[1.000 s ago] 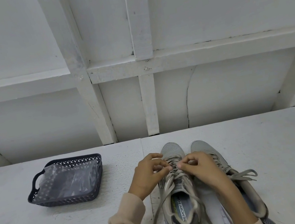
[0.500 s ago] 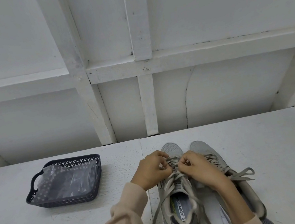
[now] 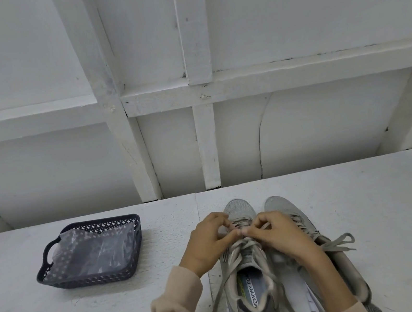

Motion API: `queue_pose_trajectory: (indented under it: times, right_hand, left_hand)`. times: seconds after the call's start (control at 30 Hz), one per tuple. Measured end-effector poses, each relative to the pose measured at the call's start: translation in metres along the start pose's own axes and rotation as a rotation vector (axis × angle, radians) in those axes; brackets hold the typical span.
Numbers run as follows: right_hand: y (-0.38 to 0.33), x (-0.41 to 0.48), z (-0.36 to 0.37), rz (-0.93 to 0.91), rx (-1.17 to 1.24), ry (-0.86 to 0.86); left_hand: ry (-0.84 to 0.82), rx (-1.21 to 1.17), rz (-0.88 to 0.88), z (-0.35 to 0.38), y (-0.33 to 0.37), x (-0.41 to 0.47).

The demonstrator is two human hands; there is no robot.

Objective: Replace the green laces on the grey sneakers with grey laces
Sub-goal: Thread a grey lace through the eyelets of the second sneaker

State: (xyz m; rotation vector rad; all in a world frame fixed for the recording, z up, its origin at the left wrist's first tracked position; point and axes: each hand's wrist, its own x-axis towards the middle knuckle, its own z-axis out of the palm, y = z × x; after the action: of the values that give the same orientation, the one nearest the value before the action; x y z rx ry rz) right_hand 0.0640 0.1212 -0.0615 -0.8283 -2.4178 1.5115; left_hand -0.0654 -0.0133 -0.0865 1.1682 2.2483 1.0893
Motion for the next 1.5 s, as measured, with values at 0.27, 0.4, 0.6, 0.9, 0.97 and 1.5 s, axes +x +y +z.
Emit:
queue_pose_trajectory:
  times: [0.27,0.4,0.6,0.9,0.97,1.5]
  right_hand:
    - [0.01,0.002,0.002,-0.019,0.048,0.005]
    - [0.008,0.0,0.004,-0.021,0.105,0.021]
    - [0.009,-0.001,0.005,0.04,0.271,0.087]
    - [0.009,0.004,0.004,0.089,0.197,0.055]
    - [0.009,0.004,0.004,0.034,0.066,0.044]
    - [0.006,-0.003,-0.003,-0.095,0.08,-0.036]
  left_hand:
    - [0.012,-0.085,-0.002,0.001,-0.011,-0.004]
    - [-0.02,0.035,0.046,-0.002,-0.004,0.0]
    - [0.077,-0.211,0.035,0.006,-0.013,-0.012]
    - [0.058,-0.288,0.007,0.002,-0.012,-0.008]
    - [0.061,-0.2,0.053,0.004,-0.011,-0.006]
    - [0.033,-0.172,0.088,0.001,-0.008,-0.007]
